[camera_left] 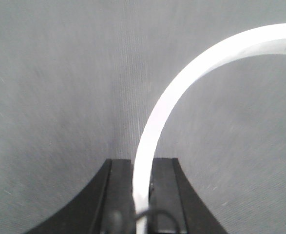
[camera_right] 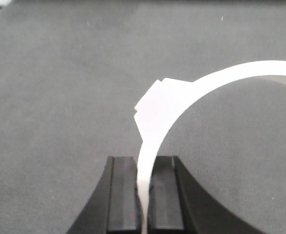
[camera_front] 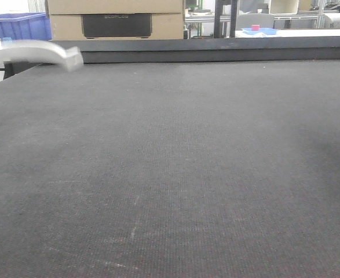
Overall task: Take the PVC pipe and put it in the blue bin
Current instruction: 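Lift the white pipe off the table with both grippers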
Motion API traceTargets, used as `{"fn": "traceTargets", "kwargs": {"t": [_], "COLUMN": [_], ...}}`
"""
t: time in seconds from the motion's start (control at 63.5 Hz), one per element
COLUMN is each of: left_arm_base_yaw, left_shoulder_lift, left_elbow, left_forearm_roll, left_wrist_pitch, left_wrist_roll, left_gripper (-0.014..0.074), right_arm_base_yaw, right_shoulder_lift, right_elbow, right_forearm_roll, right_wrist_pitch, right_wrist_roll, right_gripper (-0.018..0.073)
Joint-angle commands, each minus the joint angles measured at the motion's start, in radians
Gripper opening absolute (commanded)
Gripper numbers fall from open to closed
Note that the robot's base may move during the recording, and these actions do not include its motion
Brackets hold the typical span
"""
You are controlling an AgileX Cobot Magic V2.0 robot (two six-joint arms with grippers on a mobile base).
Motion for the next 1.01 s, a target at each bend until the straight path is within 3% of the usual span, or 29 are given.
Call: {"fn": "traceTargets", "kwargs": {"t": [0.0,0.299,0.709,0.992], "left_arm_base_yaw": [-0.002,-0.002,-0.002,0.111], "left_shoulder_lift": [-0.089,-0.379,-0.777,-0.894], "left_elbow": [-0.002,0.058,0.259,0.303], "left_forearm_roll": [-0.015,-0.029,-0.025,0.113], "left_wrist_pitch": [0.013,0.061,0.089,0.178], "left_wrist_roll": [-0.001,-0.01,-0.037,-0.087], "left_gripper": [-0.0111,-0.0111,-0.0111,-0.0111], "right_arm_base_yaw": [0.002,0.002,0.002,0.002], "right_shoulder_lift": [-0.037,-0.208,-0.423,-0.485], "right_elbow": [-0.007,-0.007,0.097,0.13], "right_forearm_roll": [0.001,-0.004,-0.109,-0.25], "right_wrist_pitch": [-0.019,-0.009,0.015,0.059], "right_wrist_roll": [-0.019,-0.021,-0.019,0.001], "right_gripper": [-0.0167,-0.0167,-0.0155,-0.0155]}}
